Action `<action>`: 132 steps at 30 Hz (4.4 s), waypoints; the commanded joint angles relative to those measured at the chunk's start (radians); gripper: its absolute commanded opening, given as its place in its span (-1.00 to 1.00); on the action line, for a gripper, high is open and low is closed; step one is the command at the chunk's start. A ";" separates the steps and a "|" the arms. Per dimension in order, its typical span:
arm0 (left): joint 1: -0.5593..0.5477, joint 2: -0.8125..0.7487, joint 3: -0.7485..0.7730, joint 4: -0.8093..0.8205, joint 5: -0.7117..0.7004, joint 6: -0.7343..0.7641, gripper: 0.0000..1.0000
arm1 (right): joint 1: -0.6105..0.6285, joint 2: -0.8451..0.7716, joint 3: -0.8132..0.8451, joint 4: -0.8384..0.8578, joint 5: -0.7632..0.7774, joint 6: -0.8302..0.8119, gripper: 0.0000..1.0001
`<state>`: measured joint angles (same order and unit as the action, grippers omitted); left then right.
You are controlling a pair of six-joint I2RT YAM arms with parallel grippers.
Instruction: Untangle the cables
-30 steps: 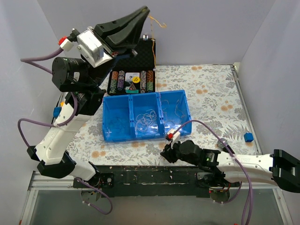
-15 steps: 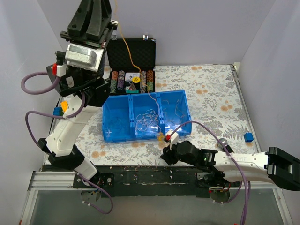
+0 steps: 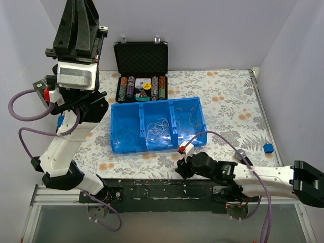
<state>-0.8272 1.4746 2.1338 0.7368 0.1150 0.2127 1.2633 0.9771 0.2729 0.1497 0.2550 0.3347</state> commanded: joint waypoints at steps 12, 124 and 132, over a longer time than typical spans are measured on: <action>0.003 -0.188 -0.190 -0.302 0.047 -0.127 -1.00 | 0.001 -0.140 0.396 0.082 -0.068 -0.232 0.74; -0.027 0.427 -0.781 -0.292 -0.422 -0.420 -1.00 | 0.002 -0.718 0.224 -0.234 0.563 -0.125 0.34; -0.029 0.423 -0.753 -0.551 -0.212 -0.492 -1.00 | 0.002 -0.706 0.238 -0.265 0.579 -0.106 0.33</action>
<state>-0.8528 1.9533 1.3788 0.2916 -0.2207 -0.2531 1.2636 0.2699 0.4934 -0.1207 0.8009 0.2104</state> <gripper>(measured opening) 0.014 0.667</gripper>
